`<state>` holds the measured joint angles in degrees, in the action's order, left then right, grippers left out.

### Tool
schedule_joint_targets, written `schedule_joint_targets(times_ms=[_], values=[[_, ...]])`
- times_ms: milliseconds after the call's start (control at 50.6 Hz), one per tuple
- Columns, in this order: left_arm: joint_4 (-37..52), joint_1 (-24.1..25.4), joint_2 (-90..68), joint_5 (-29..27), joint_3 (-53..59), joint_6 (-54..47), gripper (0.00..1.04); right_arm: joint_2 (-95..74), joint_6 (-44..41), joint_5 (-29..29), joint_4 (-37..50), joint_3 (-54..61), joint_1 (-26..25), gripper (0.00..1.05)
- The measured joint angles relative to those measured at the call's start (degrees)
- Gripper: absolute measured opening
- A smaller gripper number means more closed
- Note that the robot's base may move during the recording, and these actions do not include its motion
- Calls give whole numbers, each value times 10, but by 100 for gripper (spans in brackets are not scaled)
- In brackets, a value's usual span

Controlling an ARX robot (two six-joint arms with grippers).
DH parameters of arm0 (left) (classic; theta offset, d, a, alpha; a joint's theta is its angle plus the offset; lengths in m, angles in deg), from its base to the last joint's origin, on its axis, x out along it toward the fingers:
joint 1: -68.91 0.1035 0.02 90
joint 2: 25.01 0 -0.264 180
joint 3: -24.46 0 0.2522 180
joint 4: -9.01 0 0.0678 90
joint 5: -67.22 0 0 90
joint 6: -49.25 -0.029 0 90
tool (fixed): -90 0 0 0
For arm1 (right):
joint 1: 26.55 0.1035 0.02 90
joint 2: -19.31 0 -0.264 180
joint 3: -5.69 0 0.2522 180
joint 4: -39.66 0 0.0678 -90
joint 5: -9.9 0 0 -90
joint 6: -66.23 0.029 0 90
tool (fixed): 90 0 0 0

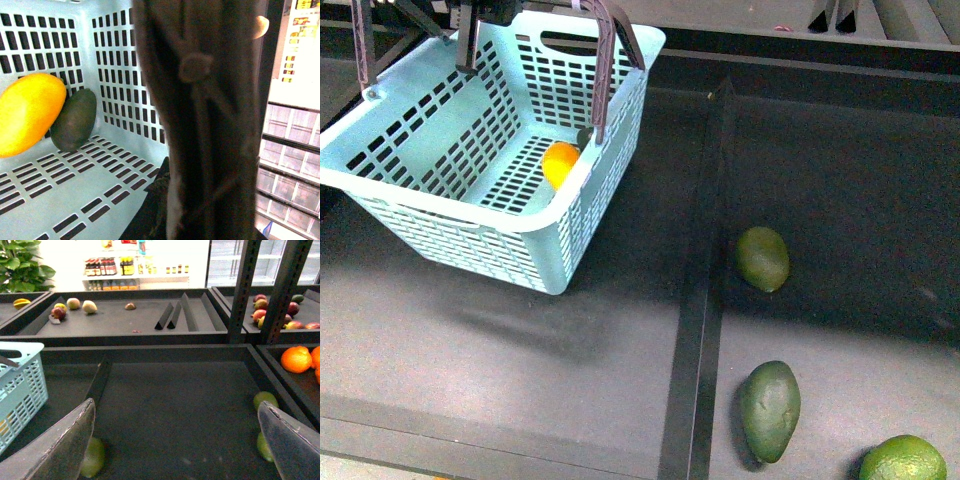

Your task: Pick mango and avocado into basket

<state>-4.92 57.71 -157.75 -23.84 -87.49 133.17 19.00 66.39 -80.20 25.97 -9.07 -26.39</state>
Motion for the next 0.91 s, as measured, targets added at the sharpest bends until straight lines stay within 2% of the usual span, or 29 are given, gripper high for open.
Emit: schedule_joint_targets(times_ms=[118, 217, 375, 513, 592, 790, 849, 908], values=[[7, 0, 7, 6, 13, -1, 5, 0, 0, 0, 0, 0, 0, 96], [10, 0, 10, 7, 18, 0, 19, 0, 0, 0, 0, 0, 0, 96], [13, 0, 34, 6, 31, 4, 45, 0, 0, 0, 0, 0, 0, 96], [2, 0, 90, -11, 72, 11, 79, 0, 0, 0, 0, 0, 0, 96], [-47, 6, 156, -29, 112, 2, 98, 0, 0, 0, 0, 0, 0, 96], [-117, 21, 268, -53, 184, -22, 97, 0, 0, 0, 0, 0, 0, 96], [-10, 22, 286, -69, 230, -98, 90, 0, 0, 0, 0, 0, 0, 96], [177, 26, 308, -69, 316, -267, 80, 0, 0, 0, 0, 0, 0, 96]])
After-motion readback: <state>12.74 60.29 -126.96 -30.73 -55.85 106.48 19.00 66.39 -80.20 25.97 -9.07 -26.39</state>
